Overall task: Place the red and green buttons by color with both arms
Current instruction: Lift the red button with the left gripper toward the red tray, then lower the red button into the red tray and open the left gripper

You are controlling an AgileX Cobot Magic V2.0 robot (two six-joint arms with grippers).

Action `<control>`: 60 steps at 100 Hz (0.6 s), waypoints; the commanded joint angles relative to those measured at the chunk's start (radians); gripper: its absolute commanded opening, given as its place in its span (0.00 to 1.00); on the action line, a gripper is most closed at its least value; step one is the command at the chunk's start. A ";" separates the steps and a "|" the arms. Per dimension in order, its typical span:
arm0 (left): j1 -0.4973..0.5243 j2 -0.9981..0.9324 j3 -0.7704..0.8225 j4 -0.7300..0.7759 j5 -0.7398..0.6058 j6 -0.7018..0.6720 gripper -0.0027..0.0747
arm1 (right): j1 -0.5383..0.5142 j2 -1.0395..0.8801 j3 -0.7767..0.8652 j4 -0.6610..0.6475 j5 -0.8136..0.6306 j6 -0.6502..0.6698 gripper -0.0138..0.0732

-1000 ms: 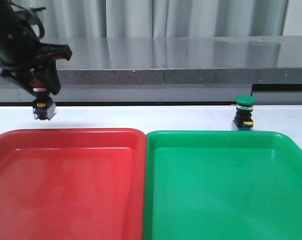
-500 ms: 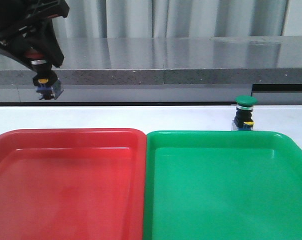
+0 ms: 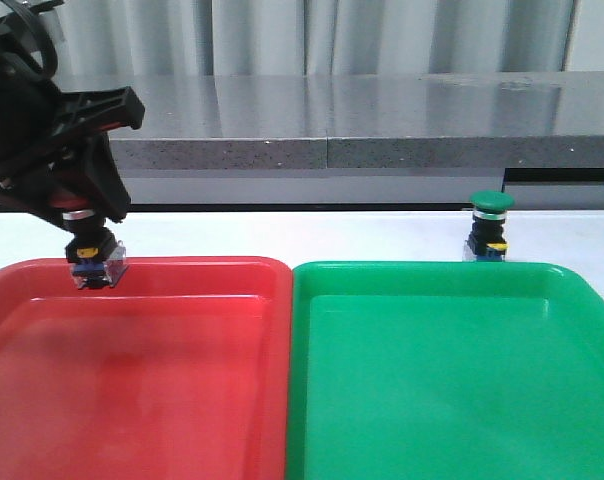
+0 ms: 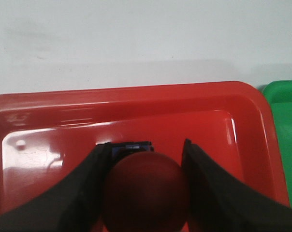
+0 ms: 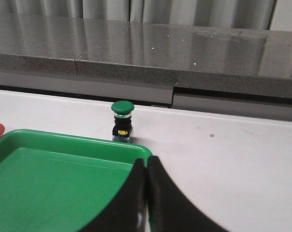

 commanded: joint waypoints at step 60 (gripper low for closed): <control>-0.009 0.038 -0.007 -0.029 -0.070 -0.004 0.12 | -0.006 -0.022 -0.014 -0.005 -0.081 -0.002 0.08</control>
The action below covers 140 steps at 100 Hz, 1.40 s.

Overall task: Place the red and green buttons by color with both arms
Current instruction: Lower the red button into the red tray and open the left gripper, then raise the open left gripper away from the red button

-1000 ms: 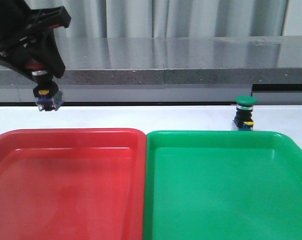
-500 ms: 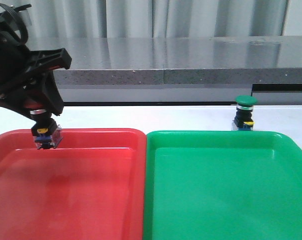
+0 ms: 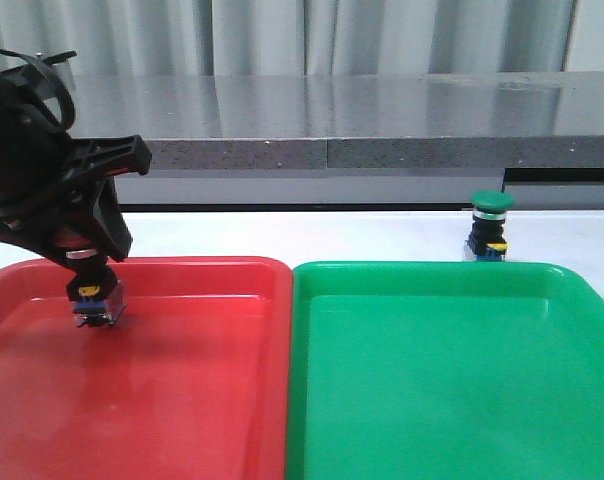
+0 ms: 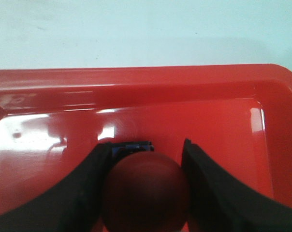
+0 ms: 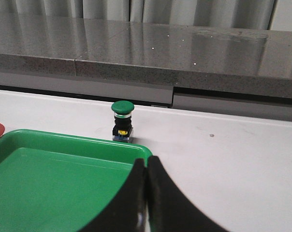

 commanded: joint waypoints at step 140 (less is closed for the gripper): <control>0.085 -0.270 -0.019 0.058 -0.097 -0.004 0.84 | -0.006 -0.022 -0.014 -0.005 -0.081 -0.002 0.08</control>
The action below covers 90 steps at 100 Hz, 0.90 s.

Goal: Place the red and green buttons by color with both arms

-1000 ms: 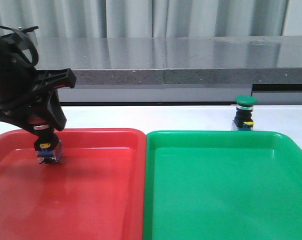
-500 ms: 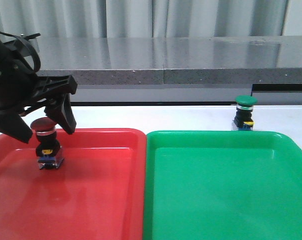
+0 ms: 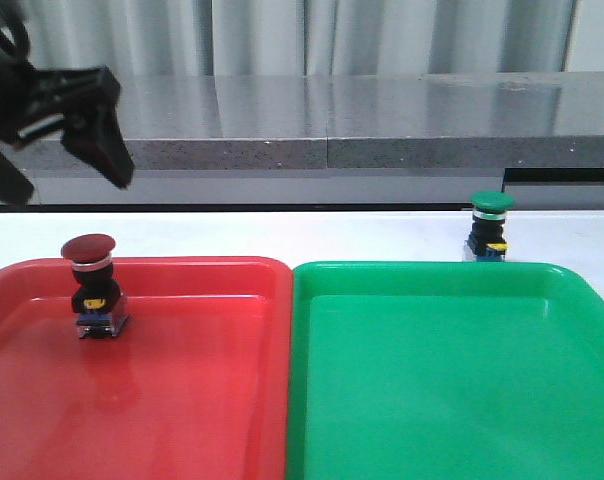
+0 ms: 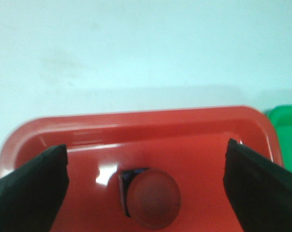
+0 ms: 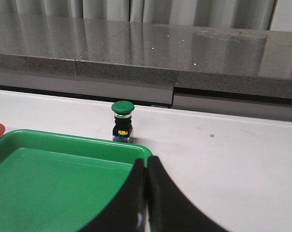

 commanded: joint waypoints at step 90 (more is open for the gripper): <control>0.075 -0.998 0.456 0.173 -0.325 -0.002 0.69 | -0.006 -0.022 -0.014 -0.005 -0.081 -0.002 0.08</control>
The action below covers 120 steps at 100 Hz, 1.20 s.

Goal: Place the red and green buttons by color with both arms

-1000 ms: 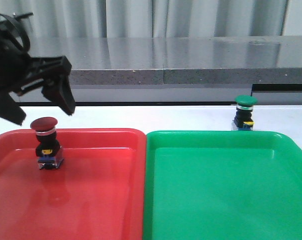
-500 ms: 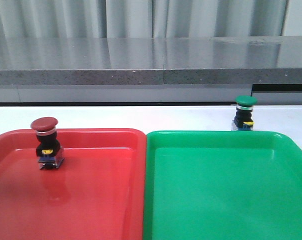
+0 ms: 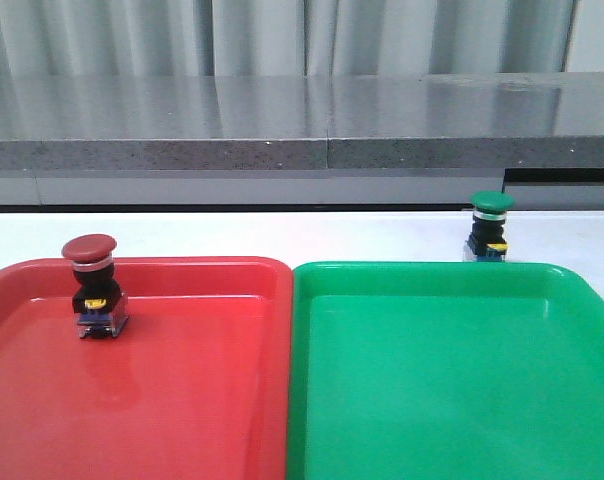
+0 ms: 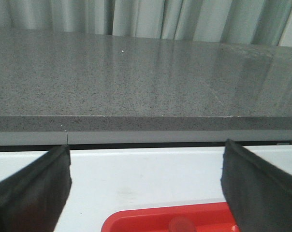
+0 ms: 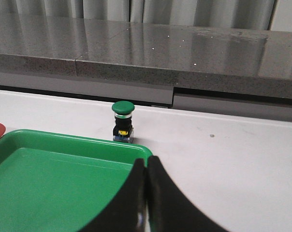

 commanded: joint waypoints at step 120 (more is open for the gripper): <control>0.001 -0.155 0.038 0.060 -0.055 0.000 0.01 | -0.006 -0.022 -0.014 -0.005 -0.081 -0.002 0.08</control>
